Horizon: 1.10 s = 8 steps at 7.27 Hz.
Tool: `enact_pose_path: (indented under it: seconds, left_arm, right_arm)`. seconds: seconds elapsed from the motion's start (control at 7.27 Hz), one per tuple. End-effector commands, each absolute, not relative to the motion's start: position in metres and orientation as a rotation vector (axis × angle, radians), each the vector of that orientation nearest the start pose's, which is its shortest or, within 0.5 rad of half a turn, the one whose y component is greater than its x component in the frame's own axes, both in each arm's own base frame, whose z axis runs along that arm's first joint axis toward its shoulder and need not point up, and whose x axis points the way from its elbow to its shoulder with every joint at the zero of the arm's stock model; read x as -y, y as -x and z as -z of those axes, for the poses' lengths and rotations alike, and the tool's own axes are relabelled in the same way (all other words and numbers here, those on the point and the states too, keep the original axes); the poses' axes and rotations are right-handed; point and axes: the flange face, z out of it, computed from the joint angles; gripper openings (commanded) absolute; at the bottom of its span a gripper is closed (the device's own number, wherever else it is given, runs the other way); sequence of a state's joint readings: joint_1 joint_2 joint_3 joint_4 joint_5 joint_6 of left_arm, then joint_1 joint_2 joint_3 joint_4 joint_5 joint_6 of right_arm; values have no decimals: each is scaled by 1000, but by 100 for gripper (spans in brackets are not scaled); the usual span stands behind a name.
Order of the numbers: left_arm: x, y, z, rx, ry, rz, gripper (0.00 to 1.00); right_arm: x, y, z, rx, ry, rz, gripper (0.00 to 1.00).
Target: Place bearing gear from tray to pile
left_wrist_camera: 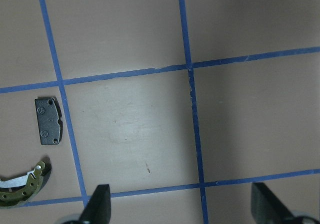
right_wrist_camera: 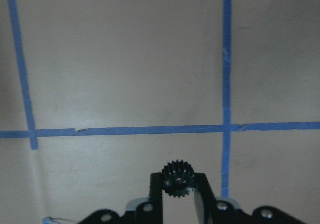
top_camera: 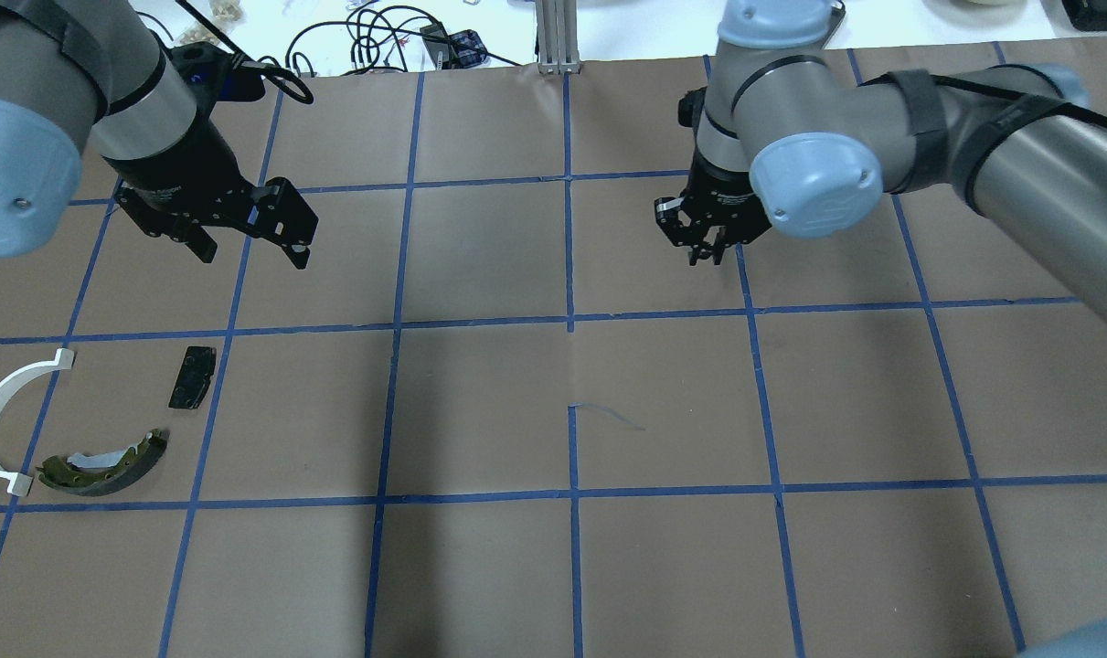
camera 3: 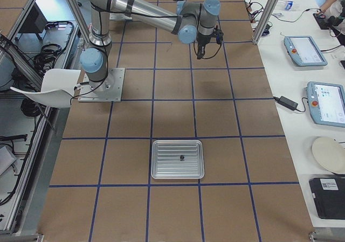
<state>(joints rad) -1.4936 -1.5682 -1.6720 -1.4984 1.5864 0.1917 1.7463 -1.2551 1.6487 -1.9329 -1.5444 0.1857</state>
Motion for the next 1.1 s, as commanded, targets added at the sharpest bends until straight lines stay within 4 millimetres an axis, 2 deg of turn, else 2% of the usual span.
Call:
enact_pose_path:
  seconds: [0.0,0.14,0.28,0.41,0.55,0.69,0.83,0.96]
  left_arm:
    - [495,93,-438,-3124,-178,-39,100]
    - [500,93,-433,-3123,-175,-44,100]
    - [501,92,-434,-3117,-173,-26,100]
    - [501,92,-433,-3117,-177,-28,100]
    - [503,92,-428,-3115,-178,-45,100]
    - [502,91,-424,-3113,-175,-58,100]
    - [503,90,-418,-3118,-173,-74,100]
    - [502,90,-414,-3118,-178,-88,100]
  right_arm:
    - [534,-326,-291,-3053,-26,-9,6]
    - [529,-362,-270,-3039,-63,38,10]
    - [515,-390,-251,-3033,-70,34,14]
    - [511,-403,-224,-3050,-110,-28,25]
    - [509,-406,-218,-3021,-118,-58,58]
    - [509,-409,-221,-2985,-106,-69,98]
    - [524,-392,-241,-2979,-105,-10,100]
    - [551,-340,-274,-3000,-18,72,100]
